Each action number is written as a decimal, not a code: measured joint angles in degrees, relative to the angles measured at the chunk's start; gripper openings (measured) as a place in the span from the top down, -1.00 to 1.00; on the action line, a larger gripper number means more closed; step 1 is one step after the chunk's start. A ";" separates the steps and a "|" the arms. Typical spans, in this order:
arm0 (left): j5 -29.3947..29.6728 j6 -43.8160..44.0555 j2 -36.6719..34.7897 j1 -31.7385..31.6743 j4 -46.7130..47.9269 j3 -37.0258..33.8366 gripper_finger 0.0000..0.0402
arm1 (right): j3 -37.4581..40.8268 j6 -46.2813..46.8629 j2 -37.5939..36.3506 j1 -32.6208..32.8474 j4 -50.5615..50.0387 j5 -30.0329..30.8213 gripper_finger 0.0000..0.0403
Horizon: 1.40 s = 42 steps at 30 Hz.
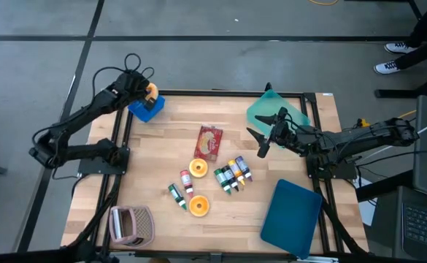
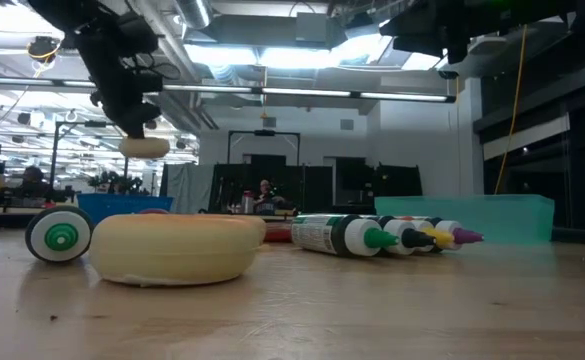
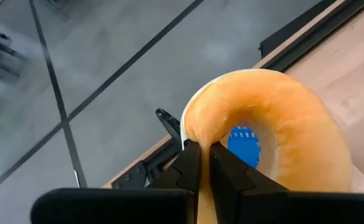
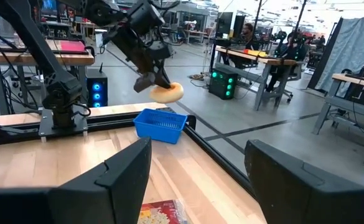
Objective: Pick & Place Food Item
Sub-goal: Put the middle yellow donut into the top blue bin
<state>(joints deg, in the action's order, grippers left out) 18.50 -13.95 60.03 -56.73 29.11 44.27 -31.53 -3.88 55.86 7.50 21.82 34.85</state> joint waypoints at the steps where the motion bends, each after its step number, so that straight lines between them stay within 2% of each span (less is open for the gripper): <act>1: 0.01 0.22 0.61 -0.17 -0.53 0.00 0.93 | 0.00 0.00 0.00 -0.01 0.00 0.00 -0.26; 12: 1.82 1.65 3.07 -0.86 -2.70 0.07 0.93 | 0.00 -0.01 0.00 0.01 0.00 0.02 -0.26; 19: -1.64 3.80 1.65 -0.90 -1.94 0.07 0.93 | 0.00 -0.02 0.00 0.01 0.00 0.02 -0.26; 30: -1.99 4.74 1.47 -0.91 -1.06 0.07 0.93 | 0.00 0.04 0.00 -0.01 0.00 0.04 -0.26; 34: -5.68 5.94 1.47 -0.90 1.77 0.07 0.93 | 0.00 0.04 0.00 -0.01 -0.01 0.07 -0.26; 42: -3.19 7.36 1.72 -0.87 -0.37 -0.39 0.93 | 0.00 0.26 0.00 -0.01 -0.02 0.17 -0.26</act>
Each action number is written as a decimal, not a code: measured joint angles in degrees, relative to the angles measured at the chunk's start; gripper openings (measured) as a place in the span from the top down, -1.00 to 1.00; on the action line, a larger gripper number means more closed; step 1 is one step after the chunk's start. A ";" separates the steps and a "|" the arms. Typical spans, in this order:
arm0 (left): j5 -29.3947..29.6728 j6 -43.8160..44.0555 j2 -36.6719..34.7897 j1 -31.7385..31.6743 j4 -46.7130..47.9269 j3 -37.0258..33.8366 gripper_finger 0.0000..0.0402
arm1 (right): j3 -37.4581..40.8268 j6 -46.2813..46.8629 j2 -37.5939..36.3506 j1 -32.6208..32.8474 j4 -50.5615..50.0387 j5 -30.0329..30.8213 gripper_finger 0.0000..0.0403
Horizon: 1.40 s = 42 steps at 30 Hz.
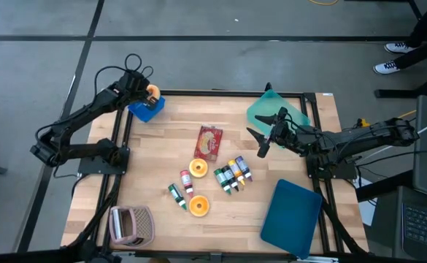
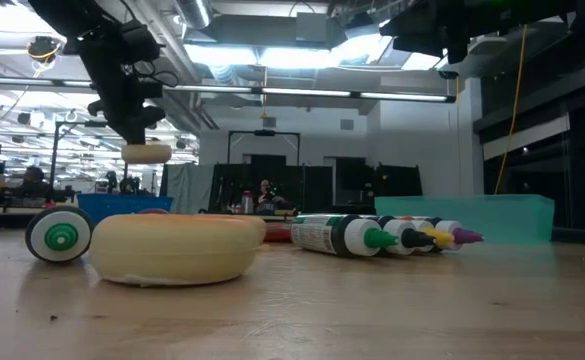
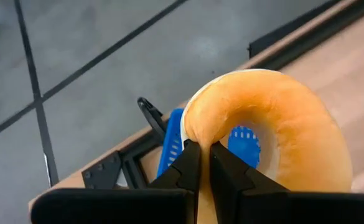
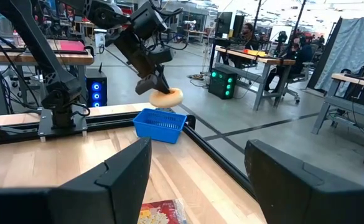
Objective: Pick & Place Food Item
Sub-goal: Put the middle yellow donut into the top blue bin
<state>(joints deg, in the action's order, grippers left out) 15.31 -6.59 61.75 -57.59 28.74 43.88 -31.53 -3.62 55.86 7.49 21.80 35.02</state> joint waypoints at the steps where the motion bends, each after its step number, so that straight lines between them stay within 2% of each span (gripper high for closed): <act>1: 0.41 0.54 0.28 0.01 -0.74 0.00 0.93 | 0.00 0.15 0.00 0.00 0.00 0.07 -0.26; 4: 3.63 1.44 1.57 0.41 -1.34 0.00 0.93 | 0.00 0.62 0.00 0.00 -0.09 -0.35 -0.26; 11: 17.47 0.52 8.88 4.00 -1.52 -0.37 0.93 | 0.02 1.95 0.00 0.02 -1.84 -1.43 -0.26; 14: 20.86 0.26 10.71 4.32 -1.60 -0.37 0.93 | 0.02 2.40 0.00 0.02 -2.17 -1.43 -0.26; 33: 22.25 -0.90 11.94 4.32 -1.96 -0.37 0.90 | 0.02 3.15 0.00 0.02 -2.59 -1.50 -0.26; 36: 22.11 -1.05 11.94 4.32 -1.94 -0.37 0.79 | 0.02 3.15 0.00 0.02 -2.60 -1.50 -0.26; 42: 21.82 -1.05 11.94 4.32 -1.95 -0.37 0.40 | 0.02 3.15 0.00 0.01 -2.60 -1.63 -0.26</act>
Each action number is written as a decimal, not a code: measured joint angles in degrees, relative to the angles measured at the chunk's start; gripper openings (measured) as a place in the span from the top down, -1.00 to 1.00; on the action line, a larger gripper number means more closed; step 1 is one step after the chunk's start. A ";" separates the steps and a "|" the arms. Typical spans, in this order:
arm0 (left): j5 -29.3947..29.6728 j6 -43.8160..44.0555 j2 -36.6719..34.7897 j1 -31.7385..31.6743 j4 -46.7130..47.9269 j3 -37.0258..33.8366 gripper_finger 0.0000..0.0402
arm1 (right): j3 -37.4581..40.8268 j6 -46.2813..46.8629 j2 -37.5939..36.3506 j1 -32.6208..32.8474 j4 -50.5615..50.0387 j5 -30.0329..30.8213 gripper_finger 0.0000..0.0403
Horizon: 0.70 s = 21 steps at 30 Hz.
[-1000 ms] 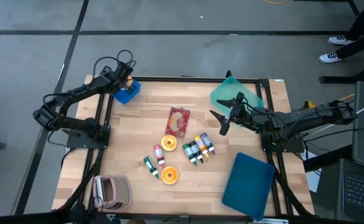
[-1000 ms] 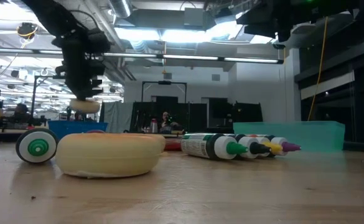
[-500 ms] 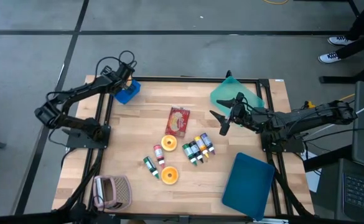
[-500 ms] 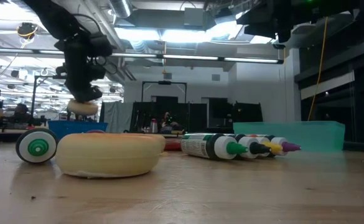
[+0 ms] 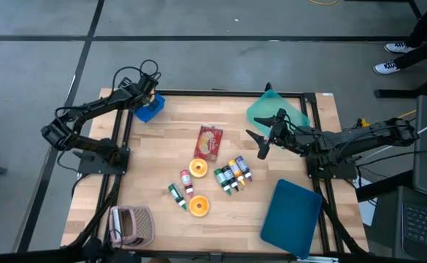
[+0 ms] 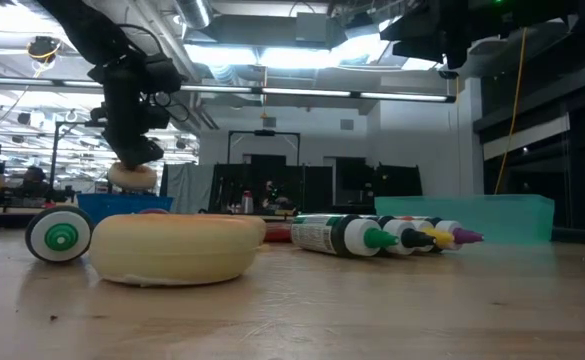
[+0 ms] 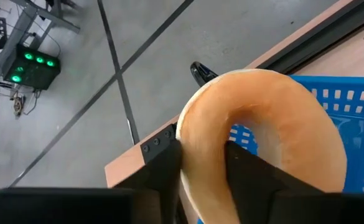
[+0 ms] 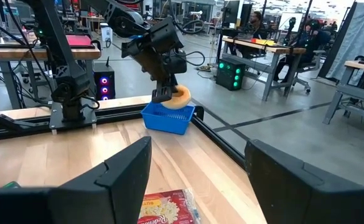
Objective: Pick & Place Food Item
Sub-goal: Put the middle yellow donut into the top blue bin, then put the top yellow donut into the top blue bin
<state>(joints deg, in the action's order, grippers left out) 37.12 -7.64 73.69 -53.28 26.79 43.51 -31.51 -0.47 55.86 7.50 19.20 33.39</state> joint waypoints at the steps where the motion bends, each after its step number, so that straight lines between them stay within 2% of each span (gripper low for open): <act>1: -0.38 0.06 0.00 0.00 0.00 0.00 0.33 | 0.00 0.00 0.01 0.00 0.01 0.00 -0.26; 8: -5.90 0.91 0.00 -1.70 -0.33 0.00 0.07 | 0.00 0.00 0.00 0.01 0.02 0.02 -0.26; 16: -7.55 0.39 -0.02 -1.97 -0.64 0.00 0.05 | 0.00 0.07 0.00 0.01 0.02 0.04 -0.26; 21: -10.63 -0.51 -1.20 -1.65 -1.45 0.00 0.05 | 0.00 0.09 0.01 0.00 0.02 0.07 -0.26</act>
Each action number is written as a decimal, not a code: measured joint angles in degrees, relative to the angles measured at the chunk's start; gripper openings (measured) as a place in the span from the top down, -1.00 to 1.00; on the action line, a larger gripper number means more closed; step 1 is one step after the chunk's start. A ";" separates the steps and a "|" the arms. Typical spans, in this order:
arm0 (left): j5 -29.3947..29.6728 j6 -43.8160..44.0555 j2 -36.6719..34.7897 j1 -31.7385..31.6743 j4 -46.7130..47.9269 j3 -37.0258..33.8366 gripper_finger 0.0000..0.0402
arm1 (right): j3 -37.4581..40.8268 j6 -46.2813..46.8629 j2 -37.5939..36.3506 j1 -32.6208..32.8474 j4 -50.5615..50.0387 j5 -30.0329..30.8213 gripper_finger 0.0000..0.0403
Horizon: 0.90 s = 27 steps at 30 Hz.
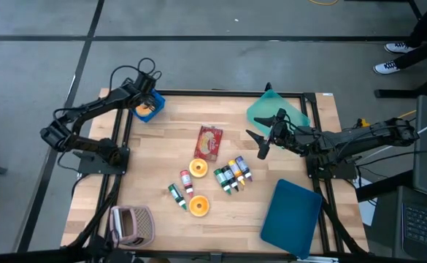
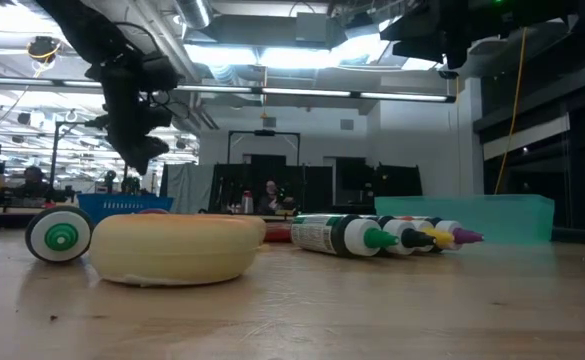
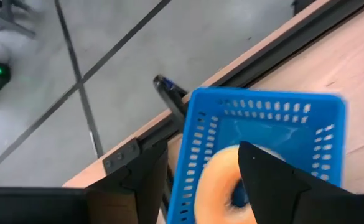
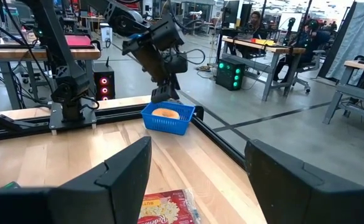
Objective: Pick & Place Food Item
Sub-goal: Put the top yellow donut into the top blue bin
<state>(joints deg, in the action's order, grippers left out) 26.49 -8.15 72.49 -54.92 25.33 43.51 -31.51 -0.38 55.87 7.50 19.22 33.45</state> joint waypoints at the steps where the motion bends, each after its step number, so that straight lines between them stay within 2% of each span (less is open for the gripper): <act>1: -0.49 -0.05 -0.56 0.16 0.05 0.00 0.05 | 0.00 -0.02 -0.01 0.00 0.00 0.07 -0.26; 7: -2.89 -0.88 -7.25 0.73 1.76 0.00 0.04 | 0.00 -0.02 -0.01 0.01 0.02 0.13 -0.26; 12: -5.10 0.45 -14.86 1.73 9.09 0.02 0.06 | 0.00 -0.04 0.00 -0.01 0.02 0.15 -0.26; 15: -13.26 2.80 -18.98 3.18 12.82 0.02 0.07 | 0.00 -0.04 -0.01 -0.01 0.02 0.15 -0.26; 19: -31.29 5.26 -23.32 7.54 12.39 0.02 0.09 | 0.00 -0.04 -0.01 -0.01 0.11 0.15 -0.26; 21: -37.63 6.23 -24.32 11.44 11.44 0.04 0.10 | 0.00 -0.07 -0.01 -0.01 0.38 0.13 -0.26; 23: -38.12 7.48 -23.89 17.06 11.63 0.04 0.10 | 0.00 -0.07 -0.01 -0.01 0.69 0.15 -0.26; 27: -31.70 8.38 -19.41 30.61 9.87 0.04 0.10 | 0.00 -0.07 -0.01 -0.01 0.92 0.13 -0.26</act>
<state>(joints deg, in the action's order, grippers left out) -5.20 0.23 53.08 -24.31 35.20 43.55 -31.51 -0.45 55.86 7.49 20.14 33.58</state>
